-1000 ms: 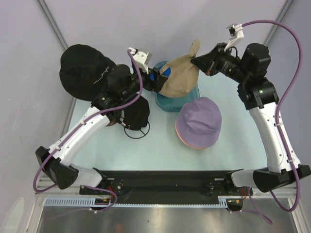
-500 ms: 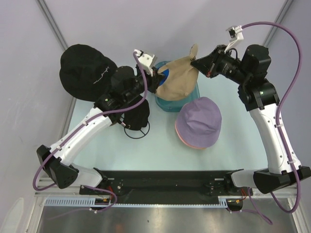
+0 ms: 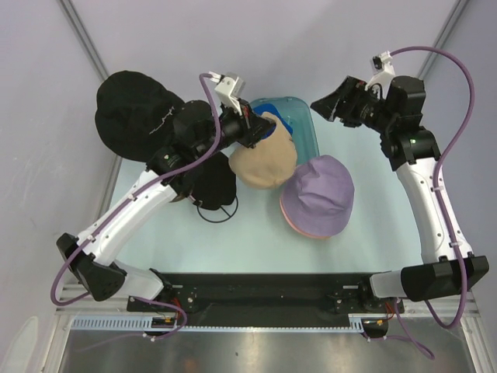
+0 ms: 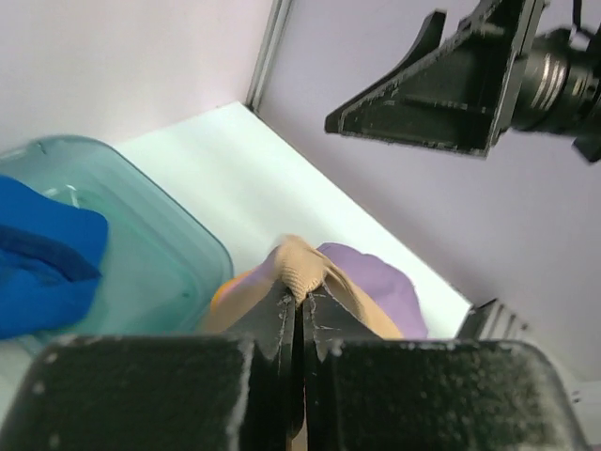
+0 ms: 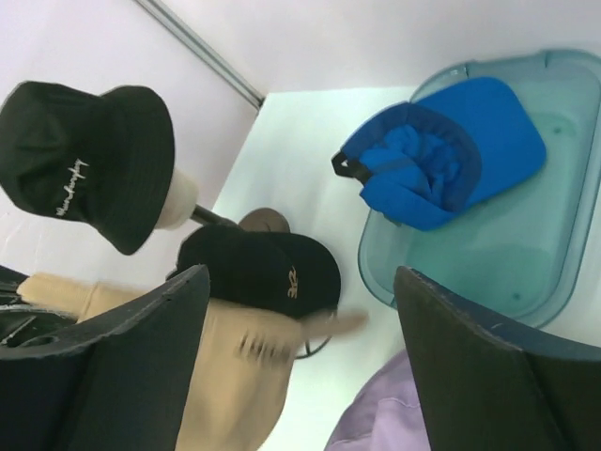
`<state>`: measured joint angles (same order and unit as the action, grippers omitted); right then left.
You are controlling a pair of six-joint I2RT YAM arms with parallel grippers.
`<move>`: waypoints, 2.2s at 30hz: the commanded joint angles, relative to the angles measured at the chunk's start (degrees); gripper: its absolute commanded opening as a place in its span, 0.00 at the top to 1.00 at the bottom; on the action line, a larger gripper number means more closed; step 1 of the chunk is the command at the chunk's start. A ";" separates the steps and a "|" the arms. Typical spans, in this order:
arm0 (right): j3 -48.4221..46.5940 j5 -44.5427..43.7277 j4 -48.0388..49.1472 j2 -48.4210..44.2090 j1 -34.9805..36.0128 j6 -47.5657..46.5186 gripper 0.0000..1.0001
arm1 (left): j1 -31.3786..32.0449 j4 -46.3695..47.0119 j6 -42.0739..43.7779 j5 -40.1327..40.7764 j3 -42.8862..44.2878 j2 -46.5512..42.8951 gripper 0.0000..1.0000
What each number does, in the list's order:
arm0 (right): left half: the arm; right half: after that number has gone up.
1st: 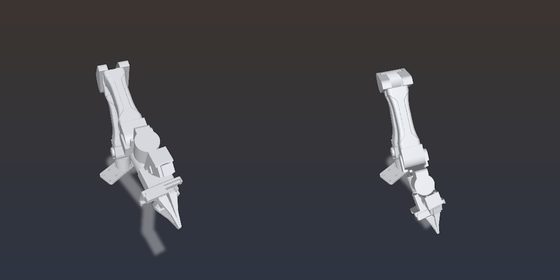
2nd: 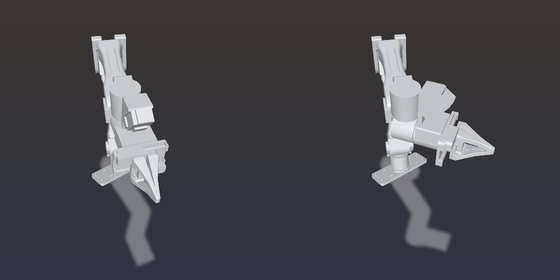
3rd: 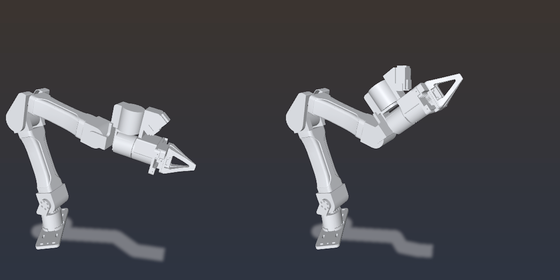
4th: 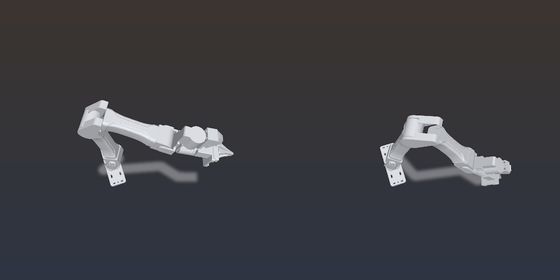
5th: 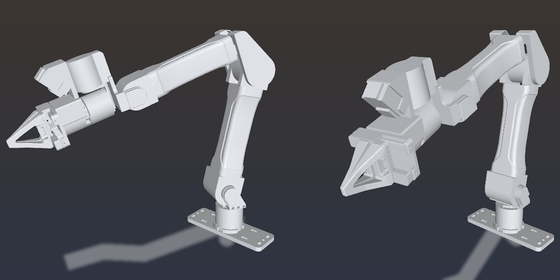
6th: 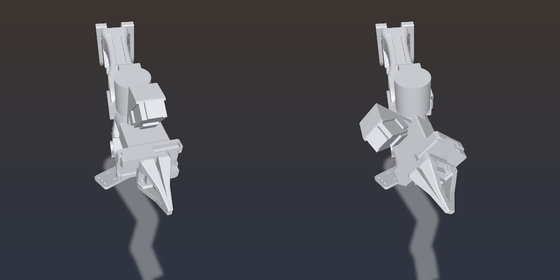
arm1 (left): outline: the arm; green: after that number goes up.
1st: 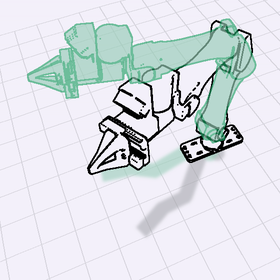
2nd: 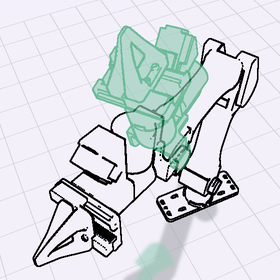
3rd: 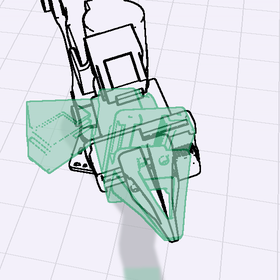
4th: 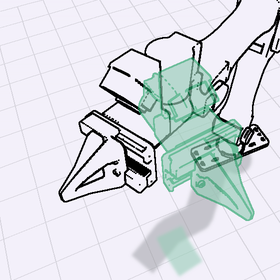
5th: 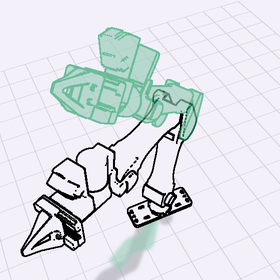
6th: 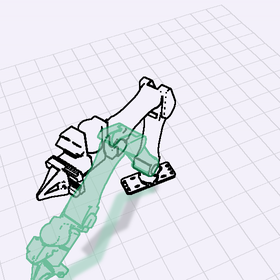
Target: Stack the hats
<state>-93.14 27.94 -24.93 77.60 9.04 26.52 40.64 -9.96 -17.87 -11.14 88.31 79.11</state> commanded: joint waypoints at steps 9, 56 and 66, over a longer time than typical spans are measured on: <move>3.76 3.87 3.83 -2.10 -2.00 -0.24 0.11 | 0.14 1.70 -21.85 9.01 0.81 3.60 1.00; 2.27 5.63 5.59 -1.84 -0.95 0.90 0.11 | -18.23 -11.76 -20.64 35.31 -36.98 -22.42 1.00; 2.53 3.61 4.63 -0.53 0.97 -1.73 0.11 | -18.14 -4.37 -20.19 27.92 -35.76 -21.02 1.00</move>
<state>-88.84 32.73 -20.69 77.03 8.60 27.33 23.09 -19.57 -38.52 19.00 50.89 58.06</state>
